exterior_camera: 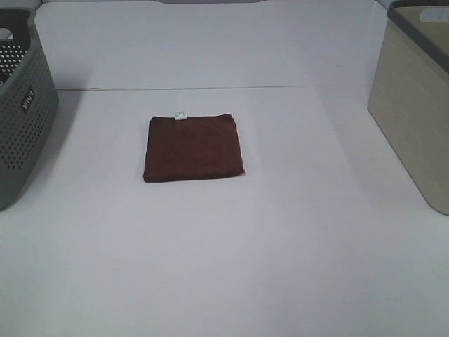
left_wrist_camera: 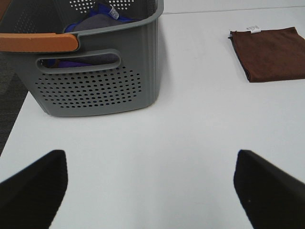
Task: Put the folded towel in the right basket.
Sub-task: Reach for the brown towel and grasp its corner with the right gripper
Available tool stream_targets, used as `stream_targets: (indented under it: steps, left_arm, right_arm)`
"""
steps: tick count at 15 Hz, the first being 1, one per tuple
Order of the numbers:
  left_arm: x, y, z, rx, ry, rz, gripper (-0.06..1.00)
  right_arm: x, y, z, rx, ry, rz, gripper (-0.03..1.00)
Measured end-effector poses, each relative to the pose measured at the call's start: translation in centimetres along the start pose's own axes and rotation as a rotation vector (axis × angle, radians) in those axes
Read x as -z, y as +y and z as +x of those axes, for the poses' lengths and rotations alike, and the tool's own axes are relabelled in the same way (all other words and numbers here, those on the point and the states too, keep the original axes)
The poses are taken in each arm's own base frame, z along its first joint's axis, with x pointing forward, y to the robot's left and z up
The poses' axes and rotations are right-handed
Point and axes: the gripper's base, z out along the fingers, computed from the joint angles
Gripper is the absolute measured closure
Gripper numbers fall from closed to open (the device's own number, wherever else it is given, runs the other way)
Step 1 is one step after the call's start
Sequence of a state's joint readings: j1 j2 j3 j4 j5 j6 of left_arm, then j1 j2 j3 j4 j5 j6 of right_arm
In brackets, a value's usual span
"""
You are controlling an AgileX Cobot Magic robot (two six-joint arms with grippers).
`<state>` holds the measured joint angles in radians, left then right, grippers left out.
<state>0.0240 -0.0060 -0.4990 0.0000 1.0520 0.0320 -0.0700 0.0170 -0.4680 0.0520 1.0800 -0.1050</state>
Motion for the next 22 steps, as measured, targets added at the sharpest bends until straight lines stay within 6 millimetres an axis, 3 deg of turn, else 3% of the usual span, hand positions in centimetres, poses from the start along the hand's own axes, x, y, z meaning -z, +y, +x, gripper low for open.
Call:
stream_targets:
  steps: [7, 10, 12, 16, 17, 22]
  left_arm:
    - [0.0, 0.0, 0.0, 0.000, 0.000, 0.000, 0.06]
    - [0.0, 0.0, 0.0, 0.000, 0.000, 0.000, 0.06]
    - [0.0, 0.0, 0.0, 0.000, 0.000, 0.000, 0.06]
    - [0.0, 0.0, 0.0, 0.000, 0.000, 0.000, 0.06]
    - [0.0, 0.0, 0.0, 0.000, 0.000, 0.000, 0.06]
    - [0.0, 0.0, 0.0, 0.000, 0.000, 0.000, 0.06]
  right_arm:
    - [-4.9, 0.0, -7.4, -0.091, 0.134, -0.094, 0.20]
    - [-9.5, 0.1, -12.5, -0.082, 0.260, -0.182, 0.20]
    - [-12.5, 0.6, -14.3, -0.104, 0.314, -0.275, 0.21]
    - [-18.0, 1.8, -15.5, -0.157, 0.435, -0.468, 0.25]
    - [-21.0, 2.6, -15.4, -0.164, 0.483, -0.541, 0.26]
    - [-27.0, 9.5, -15.3, -0.049, 0.576, -0.656, 0.26]
